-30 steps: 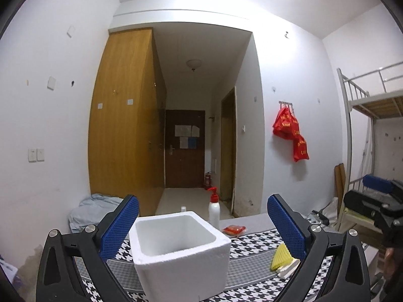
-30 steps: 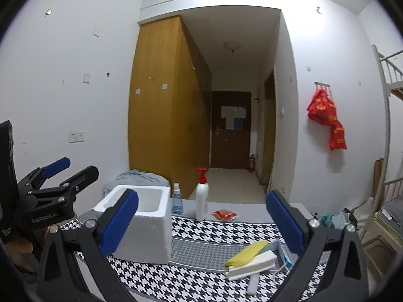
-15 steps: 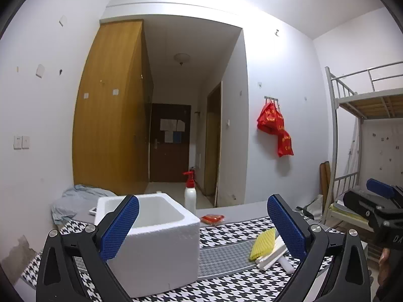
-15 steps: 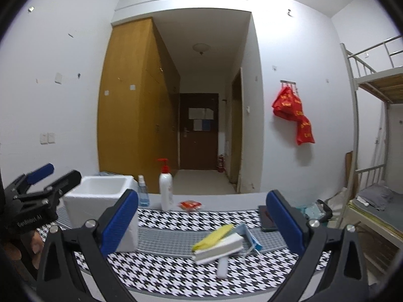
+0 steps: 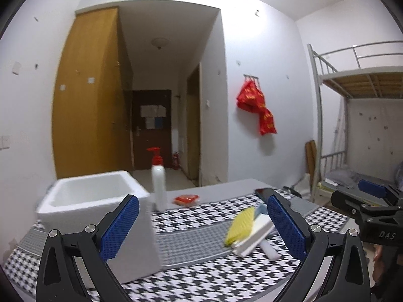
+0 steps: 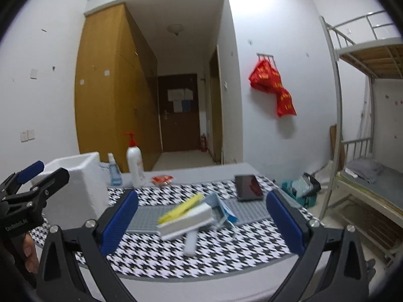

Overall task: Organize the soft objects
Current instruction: 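Move both tools from the foam box toward the yellow foam net and white cloth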

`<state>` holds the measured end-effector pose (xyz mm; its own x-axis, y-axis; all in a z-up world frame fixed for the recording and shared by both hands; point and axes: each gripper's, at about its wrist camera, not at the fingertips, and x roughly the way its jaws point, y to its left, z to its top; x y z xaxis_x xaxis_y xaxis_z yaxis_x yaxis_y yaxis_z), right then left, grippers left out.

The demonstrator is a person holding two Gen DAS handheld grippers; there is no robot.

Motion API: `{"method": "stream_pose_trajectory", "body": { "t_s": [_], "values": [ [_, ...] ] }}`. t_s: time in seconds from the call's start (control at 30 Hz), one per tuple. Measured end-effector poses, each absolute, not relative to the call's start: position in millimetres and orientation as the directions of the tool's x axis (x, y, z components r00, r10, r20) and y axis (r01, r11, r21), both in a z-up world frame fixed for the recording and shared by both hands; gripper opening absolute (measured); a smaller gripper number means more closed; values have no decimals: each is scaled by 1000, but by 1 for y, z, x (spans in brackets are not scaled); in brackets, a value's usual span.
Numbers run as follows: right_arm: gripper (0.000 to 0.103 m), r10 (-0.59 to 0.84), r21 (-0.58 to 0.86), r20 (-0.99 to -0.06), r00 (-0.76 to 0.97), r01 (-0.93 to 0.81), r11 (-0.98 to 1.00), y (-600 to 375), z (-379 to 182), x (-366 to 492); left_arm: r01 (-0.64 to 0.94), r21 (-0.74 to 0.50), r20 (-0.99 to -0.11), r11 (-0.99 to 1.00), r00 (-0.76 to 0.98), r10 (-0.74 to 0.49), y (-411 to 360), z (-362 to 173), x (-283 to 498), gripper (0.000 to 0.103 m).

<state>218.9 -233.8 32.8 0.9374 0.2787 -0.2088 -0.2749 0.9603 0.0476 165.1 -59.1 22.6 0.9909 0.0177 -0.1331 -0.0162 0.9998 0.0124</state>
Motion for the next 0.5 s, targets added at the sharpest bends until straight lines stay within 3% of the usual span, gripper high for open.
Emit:
{"method": "stream_pose_trajectory", "body": {
  "t_s": [0.5],
  "values": [
    [103,174,-6,-357,918,-189,982,-258,5,271,63,68,-276,996,960,-41,-98,13,231,102]
  ]
}}
